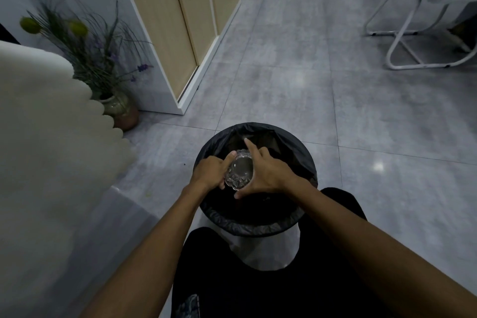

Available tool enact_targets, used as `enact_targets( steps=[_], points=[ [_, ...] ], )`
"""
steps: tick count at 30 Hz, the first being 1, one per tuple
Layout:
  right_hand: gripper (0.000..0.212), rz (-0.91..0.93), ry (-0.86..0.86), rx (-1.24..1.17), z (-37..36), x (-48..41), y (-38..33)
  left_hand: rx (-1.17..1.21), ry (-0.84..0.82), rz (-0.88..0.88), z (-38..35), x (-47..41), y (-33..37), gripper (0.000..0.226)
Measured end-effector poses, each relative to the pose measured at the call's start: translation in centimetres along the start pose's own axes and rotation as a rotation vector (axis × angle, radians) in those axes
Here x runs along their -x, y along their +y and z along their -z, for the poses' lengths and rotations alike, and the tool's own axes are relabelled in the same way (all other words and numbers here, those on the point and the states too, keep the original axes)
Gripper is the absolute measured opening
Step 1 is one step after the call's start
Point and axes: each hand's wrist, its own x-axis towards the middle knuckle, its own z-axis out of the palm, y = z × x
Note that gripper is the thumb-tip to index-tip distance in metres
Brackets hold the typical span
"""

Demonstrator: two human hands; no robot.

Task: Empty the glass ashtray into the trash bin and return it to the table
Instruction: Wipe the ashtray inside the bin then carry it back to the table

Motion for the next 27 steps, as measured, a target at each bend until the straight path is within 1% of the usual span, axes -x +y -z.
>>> enact_targets(
  steps=[2,4,7,9,10,11,13,16,17,20,22,25,26,27],
  points=[
    [0.154,-0.015,0.017,0.100,-0.5,-0.2,0.0,-0.009,0.029,-0.027,-0.1,0.1,0.0,0.088],
    [0.145,-0.019,0.046,0.160,-0.9,-0.4,0.0,-0.028,0.089,-0.057,-0.3,0.4,0.2,0.083],
    [0.135,0.002,0.068,0.174,-0.9,-0.4,-0.2,-0.088,0.287,-0.131,-0.9,0.8,-0.2,0.070],
    [0.132,0.052,0.064,0.225,-0.7,-0.2,-0.5,-0.183,0.461,-0.172,-0.8,0.4,-1.0,0.054],
    [0.132,0.082,0.057,0.267,-0.7,-0.1,-0.7,-0.226,0.513,-0.161,-0.6,-0.1,-1.5,0.047],
    [0.133,0.110,0.043,0.314,-0.7,0.0,-1.0,-0.263,0.524,-0.131,-0.3,-0.6,-2.1,0.044],
    [0.135,0.146,0.009,0.412,-1.0,0.1,-1.8,-0.299,0.454,-0.047,0.1,-1.8,-3.1,0.047],
    [0.137,0.196,-0.046,0.519,-1.6,0.3,-3.0,-0.231,0.288,0.056,0.2,-3.1,-3.7,0.057],
    [0.136,0.219,-0.060,0.540,-1.8,0.4,-3.2,-0.198,0.256,0.069,0.2,-3.4,-3.7,0.055],
    [0.135,0.245,-0.071,0.603,-1.6,0.0,-3.0,-0.135,0.224,0.051,0.0,-3.9,-3.6,0.037],
    [0.134,0.196,-0.021,0.597,-1.0,-0.5,-2.4,-0.108,0.230,0.029,-0.2,-3.9,-3.7,0.028],
    [0.131,0.033,0.088,0.470,0.9,-0.6,-0.9,-0.057,0.242,0.017,-0.3,-3.6,-3.5,0.024],
    [0.131,-0.002,0.097,0.446,1.3,-0.6,-0.6,-0.053,0.240,0.012,-0.4,-3.6,-3.3,0.024],
    [0.130,0.005,0.067,0.441,1.4,-0.6,-0.7,-0.054,0.237,0.012,-0.4,-3.5,-3.2,0.024]
  ],
)
